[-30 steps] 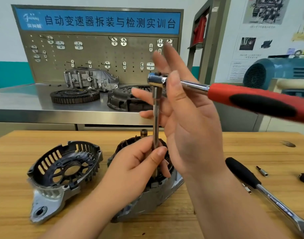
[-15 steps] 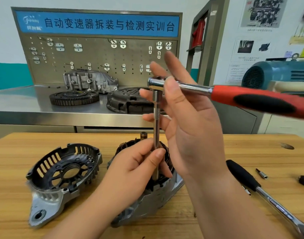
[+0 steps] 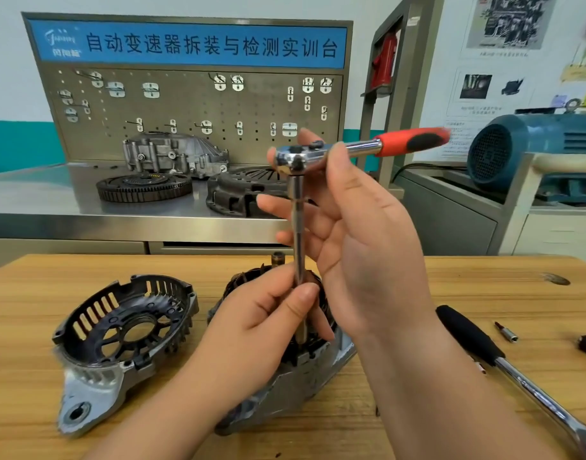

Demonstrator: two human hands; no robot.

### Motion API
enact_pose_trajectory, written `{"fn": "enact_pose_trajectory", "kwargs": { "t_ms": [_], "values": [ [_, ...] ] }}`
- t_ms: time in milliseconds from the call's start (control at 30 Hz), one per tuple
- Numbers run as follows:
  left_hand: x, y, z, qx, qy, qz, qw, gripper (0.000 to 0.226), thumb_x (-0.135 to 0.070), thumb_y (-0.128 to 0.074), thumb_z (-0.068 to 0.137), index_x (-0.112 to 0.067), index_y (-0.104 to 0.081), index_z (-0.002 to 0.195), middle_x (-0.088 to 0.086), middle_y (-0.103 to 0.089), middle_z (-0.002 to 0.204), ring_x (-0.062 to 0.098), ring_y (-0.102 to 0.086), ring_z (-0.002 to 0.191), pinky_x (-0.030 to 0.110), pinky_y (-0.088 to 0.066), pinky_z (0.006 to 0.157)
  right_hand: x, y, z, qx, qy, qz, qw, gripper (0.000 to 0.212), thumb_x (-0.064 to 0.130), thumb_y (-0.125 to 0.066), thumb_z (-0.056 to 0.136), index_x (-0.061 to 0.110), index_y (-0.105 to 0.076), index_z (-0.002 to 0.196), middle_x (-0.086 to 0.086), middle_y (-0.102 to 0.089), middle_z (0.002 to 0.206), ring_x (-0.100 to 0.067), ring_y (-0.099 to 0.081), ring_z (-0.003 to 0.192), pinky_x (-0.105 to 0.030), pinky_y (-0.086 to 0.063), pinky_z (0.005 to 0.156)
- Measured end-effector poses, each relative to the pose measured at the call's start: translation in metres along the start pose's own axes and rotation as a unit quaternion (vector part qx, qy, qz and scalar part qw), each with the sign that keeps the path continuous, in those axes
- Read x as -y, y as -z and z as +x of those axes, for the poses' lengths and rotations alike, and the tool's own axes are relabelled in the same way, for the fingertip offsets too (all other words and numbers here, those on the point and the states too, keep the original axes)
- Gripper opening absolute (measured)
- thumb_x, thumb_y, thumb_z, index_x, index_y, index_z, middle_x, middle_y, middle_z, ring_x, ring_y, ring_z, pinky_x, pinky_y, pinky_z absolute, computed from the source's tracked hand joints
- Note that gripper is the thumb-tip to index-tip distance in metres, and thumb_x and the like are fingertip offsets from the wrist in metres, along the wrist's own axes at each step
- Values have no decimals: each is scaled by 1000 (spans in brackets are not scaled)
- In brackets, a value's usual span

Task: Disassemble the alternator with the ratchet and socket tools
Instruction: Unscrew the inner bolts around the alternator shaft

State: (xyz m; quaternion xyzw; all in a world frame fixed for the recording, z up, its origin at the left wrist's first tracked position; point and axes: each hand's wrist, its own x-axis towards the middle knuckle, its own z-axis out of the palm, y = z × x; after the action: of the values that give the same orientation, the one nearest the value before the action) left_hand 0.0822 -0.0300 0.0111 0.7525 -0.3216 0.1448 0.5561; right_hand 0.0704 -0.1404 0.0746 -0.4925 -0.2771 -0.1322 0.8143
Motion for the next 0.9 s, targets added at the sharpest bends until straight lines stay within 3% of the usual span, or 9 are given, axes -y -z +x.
{"fn": "enact_pose_trajectory", "kwargs": {
  "t_ms": [100, 200, 367, 533, 633, 700, 767, 833, 900],
  "values": [
    [0, -1, 2, -21, 7, 22, 1000, 24, -45, -50, 87, -26, -63, 96, -13, -73, 87, 21, -63, 78, 27, -50, 71, -1, -1, -1, -1, 62, -35, 997, 29, 25, -57, 88, 30, -66, 115, 5, -72, 111, -17, -67, 91, -24, -54, 67],
    [1, -2, 2, -29, 2, 49, 998, 26, -40, -47, 87, -23, -66, 92, -15, -72, 81, 12, -64, 75, 21, -50, 70, 0, -2, -2, 6, 107, -56, 993, 31, 19, -57, 88, 28, -65, 117, 10, -69, 118, -18, -67, 96, -25, -53, 72],
    [0, -2, -2, 8, -9, 30, 999, 47, -51, -39, 88, -11, -62, 86, -9, -71, 75, 27, -63, 71, 44, -48, 71, 3, -1, -1, 3, 27, 3, 1000, 34, 39, -51, 89, 25, -60, 119, 3, -71, 116, -21, -73, 80, -26, -55, 64],
    [-2, -1, -2, 28, -4, 17, 999, 40, -48, -38, 90, -16, -61, 82, -7, -70, 75, 23, -63, 71, 43, -48, 71, 4, 3, 1, 0, -48, 49, 998, 42, 44, -35, 97, 11, -58, 109, -4, -76, 99, -19, -71, 68, -23, -52, 53],
    [-2, -1, 0, 18, -2, 22, 1000, 44, -48, -40, 87, -10, -62, 85, -5, -72, 75, 21, -64, 73, 37, -49, 72, -1, 3, 1, -11, -4, 24, 1000, 31, 43, -51, 90, 24, -65, 110, 0, -74, 101, -18, -70, 78, -23, -54, 57],
    [-3, -1, 0, 3, -2, 29, 1000, 45, -48, -43, 87, -8, -64, 88, -6, -72, 75, 21, -64, 72, 36, -49, 70, 0, 4, 1, -11, 55, -26, 998, 26, 32, -56, 90, 31, -66, 114, 7, -72, 109, -14, -69, 88, -24, -54, 64],
    [-4, -3, 0, -5, 8, 30, 1000, 42, -44, -47, 89, -6, -64, 93, -6, -72, 74, 25, -64, 71, 39, -49, 70, 6, 6, 1, 10, 105, -115, 988, 27, 28, -56, 93, 33, -63, 119, 12, -66, 121, -8, -66, 100, -27, -54, 78],
    [-3, -4, 0, -16, 12, 40, 999, 42, -40, -46, 88, -3, -64, 96, -8, -73, 78, 28, -64, 74, 39, -48, 70, 7, 7, 0, 40, 98, -191, 976, 33, 33, -51, 97, 23, -60, 127, 6, -63, 129, -6, -65, 106, -27, -53, 87],
    [-3, -5, 0, -15, 7, 47, 999, 44, -45, -47, 88, -5, -64, 94, -9, -72, 78, 28, -64, 73, 41, -49, 70, 6, 5, 0, 12, 89, -113, 990, 34, 27, -53, 95, 24, -58, 128, 4, -63, 130, -10, -67, 105, -22, -53, 78]
  ]
}}
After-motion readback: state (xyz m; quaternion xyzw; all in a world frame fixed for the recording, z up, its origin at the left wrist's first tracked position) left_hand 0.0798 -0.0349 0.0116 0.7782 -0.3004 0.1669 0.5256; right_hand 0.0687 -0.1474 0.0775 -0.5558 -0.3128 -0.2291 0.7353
